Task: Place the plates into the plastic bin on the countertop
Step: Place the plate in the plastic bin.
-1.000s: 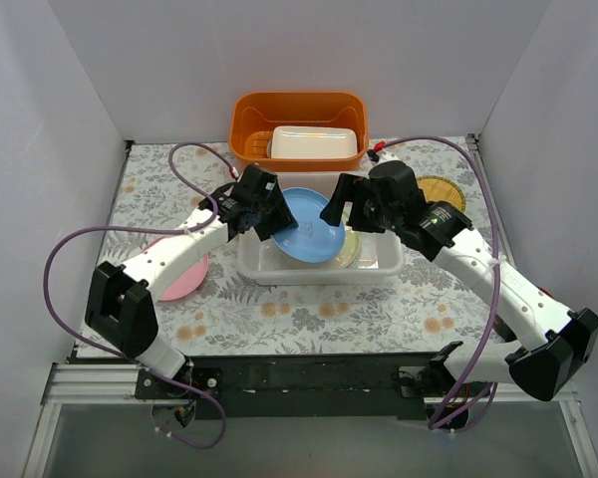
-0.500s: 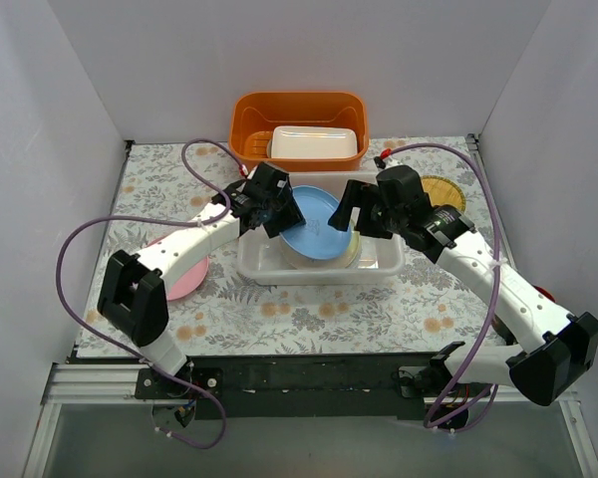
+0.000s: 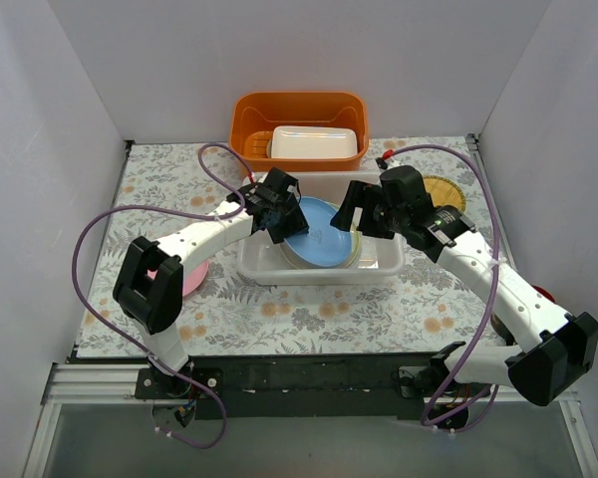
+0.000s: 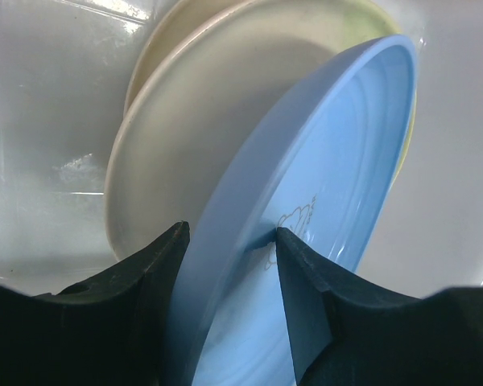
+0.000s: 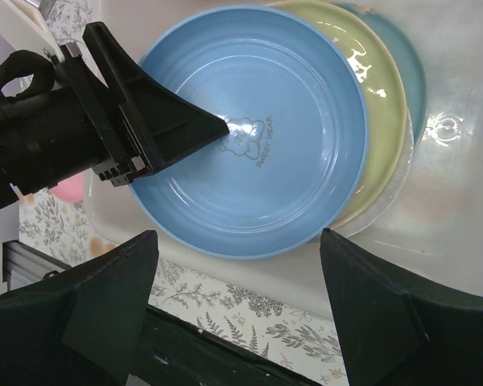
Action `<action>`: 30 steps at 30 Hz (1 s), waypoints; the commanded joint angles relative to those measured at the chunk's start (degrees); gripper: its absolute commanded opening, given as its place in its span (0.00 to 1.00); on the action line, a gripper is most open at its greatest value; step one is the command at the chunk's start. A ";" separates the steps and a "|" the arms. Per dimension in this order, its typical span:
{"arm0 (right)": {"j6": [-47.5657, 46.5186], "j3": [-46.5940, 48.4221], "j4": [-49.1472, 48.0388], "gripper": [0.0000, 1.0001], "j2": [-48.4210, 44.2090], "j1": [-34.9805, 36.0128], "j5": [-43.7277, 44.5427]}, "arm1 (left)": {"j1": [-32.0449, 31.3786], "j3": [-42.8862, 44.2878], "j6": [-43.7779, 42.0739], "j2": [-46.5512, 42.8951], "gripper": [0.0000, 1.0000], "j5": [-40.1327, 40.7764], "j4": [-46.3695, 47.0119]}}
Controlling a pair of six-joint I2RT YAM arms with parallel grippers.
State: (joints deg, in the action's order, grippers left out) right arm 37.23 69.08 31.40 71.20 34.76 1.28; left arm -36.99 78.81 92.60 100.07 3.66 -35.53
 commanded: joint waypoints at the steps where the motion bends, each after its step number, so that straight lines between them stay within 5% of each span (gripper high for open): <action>1: -1.02 -0.52 -2.48 0.89 -0.80 -0.49 -0.84 | -0.45 2.76 0.13 -0.58 0.00 0.56 0.64; 15: -1.02 -1.23 -3.27 0.89 -0.54 -0.84 -2.95 | -0.98 5.74 -1.10 3.11 0.01 1.08 -4.11; 22: -1.02 -1.58 -3.71 0.89 -0.27 -0.84 -3.48 | -0.98 7.06 -1.89 1.27 0.33 3.89 -7.36; 26: -1.02 -1.58 -3.97 0.89 -0.10 -0.93 -3.65 | -0.98 8.82 -2.86 0.56 0.70 5.22 -9.73; 30: -1.02 -1.84 -4.32 0.89 -0.27 -0.93 -4.00 | -0.98 12.33 -4.79 1.35 0.85 6.01 -14.12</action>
State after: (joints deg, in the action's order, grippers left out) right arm 37.19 67.59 29.82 71.31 34.13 -1.89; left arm -37.76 86.48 90.06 104.03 6.72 -44.47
